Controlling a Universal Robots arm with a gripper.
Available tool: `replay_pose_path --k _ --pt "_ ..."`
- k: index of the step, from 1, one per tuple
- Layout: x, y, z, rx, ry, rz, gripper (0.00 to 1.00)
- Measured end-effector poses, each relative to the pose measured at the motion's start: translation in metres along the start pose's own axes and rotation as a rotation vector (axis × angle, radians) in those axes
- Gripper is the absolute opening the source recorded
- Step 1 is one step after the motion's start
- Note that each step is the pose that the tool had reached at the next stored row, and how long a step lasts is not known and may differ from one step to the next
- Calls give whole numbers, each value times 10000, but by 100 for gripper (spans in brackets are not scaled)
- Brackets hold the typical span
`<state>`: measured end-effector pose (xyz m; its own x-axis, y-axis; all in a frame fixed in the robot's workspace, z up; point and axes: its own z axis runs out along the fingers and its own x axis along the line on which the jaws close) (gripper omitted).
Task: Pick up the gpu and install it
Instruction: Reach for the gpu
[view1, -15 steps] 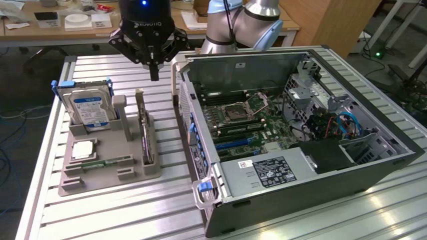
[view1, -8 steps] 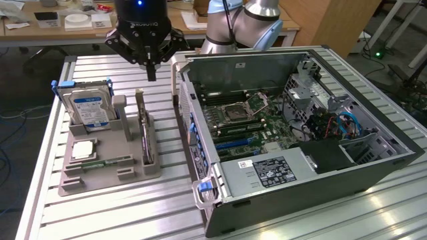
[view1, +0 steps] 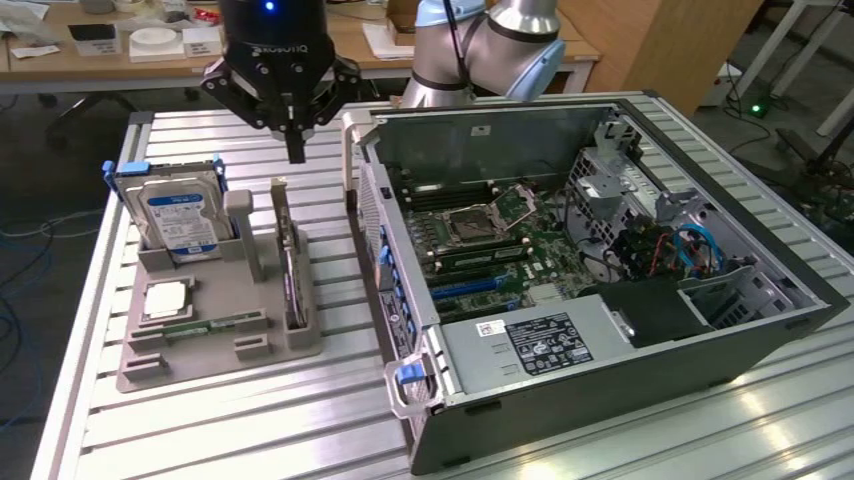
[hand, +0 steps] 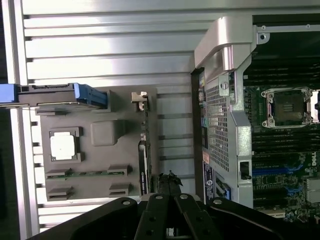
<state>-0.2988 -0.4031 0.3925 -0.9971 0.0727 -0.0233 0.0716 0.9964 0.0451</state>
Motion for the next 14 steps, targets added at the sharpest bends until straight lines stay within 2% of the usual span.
replay_pose_path --k 14 --pt "142 -17 -2 0 0 0 11"
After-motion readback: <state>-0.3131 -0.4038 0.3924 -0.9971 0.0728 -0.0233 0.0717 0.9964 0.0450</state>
